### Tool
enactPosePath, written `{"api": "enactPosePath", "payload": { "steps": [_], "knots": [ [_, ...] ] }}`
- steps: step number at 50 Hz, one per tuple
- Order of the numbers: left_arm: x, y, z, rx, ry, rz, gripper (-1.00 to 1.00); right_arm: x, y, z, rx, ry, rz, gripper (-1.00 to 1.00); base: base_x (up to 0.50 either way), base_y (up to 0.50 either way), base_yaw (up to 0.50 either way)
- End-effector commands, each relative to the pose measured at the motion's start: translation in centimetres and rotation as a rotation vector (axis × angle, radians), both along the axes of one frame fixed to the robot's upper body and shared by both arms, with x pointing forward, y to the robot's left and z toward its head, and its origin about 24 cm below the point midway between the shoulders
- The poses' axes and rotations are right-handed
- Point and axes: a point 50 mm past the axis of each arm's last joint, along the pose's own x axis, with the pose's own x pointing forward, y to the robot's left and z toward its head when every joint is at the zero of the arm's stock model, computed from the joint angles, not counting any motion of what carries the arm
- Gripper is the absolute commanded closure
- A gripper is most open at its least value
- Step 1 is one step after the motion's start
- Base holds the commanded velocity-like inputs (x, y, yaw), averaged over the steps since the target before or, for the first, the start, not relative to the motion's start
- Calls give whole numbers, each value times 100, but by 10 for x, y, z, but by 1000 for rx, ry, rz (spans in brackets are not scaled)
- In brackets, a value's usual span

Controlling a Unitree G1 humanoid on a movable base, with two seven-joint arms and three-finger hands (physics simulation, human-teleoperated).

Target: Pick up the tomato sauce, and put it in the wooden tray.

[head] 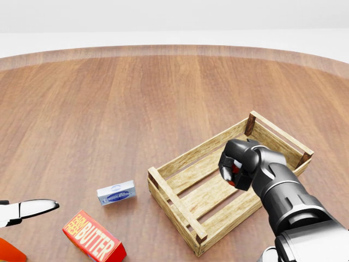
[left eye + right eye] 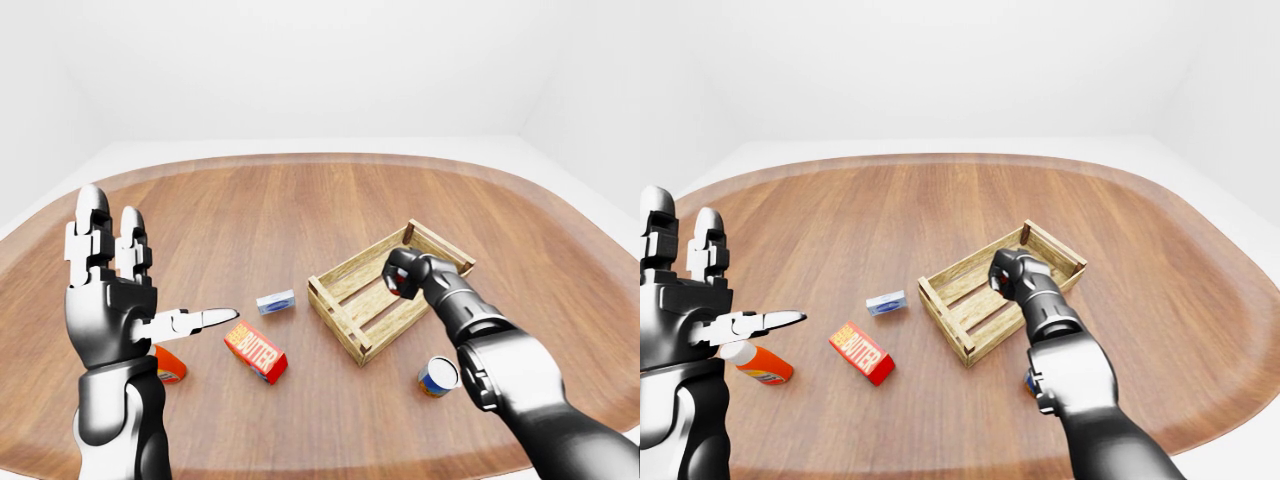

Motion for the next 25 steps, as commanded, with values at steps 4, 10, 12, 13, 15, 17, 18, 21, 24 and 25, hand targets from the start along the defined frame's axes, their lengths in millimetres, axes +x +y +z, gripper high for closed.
{"api": "enactPosePath", "payload": {
  "steps": [4, 10, 12, 13, 15, 17, 18, 21, 24, 25],
  "knots": [
    [-1, 0, 1, 0, -4, -1, -100, 1, 6, 0, -39, -3, 12, 100, 0, 0, 0],
    [0, 0, 1, -1, -3, -1, -100, 0, 6, 0, -43, -1, 15, 100, 0, 0, 0],
    [0, 0, 1, -1, -4, -1, -100, 0, 6, -1, -43, 0, 15, 100, 0, 0, 0],
    [0, 0, 1, -1, -4, -1, -100, 0, 6, -1, -43, 0, 16, 100, 0, 0, 0],
    [0, 1, 1, -1, -4, 0, -100, -1, 4, -2, -50, 3, 16, 100, 0, 0, 0],
    [0, 1, 0, -2, -2, 0, -100, -1, 4, -3, -56, 3, 16, 100, 0, 0, 0],
    [0, 1, 0, -1, -3, 0, -100, -1, 4, -3, -55, 4, 15, 100, 0, 0, 0],
    [0, 1, 1, -1, -5, 0, -100, -1, 4, -4, -56, 5, 15, 100, 0, 0, 0],
    [0, 2, 1, -4, -5, 2, -100, -2, 6, -5, -56, 8, 18, 100, 0, 0, 0],
    [0, 2, 1, -4, -5, 3, -100, -2, 6, -5, -55, 9, 18, 100, 0, 0, 0]
  ]
}}
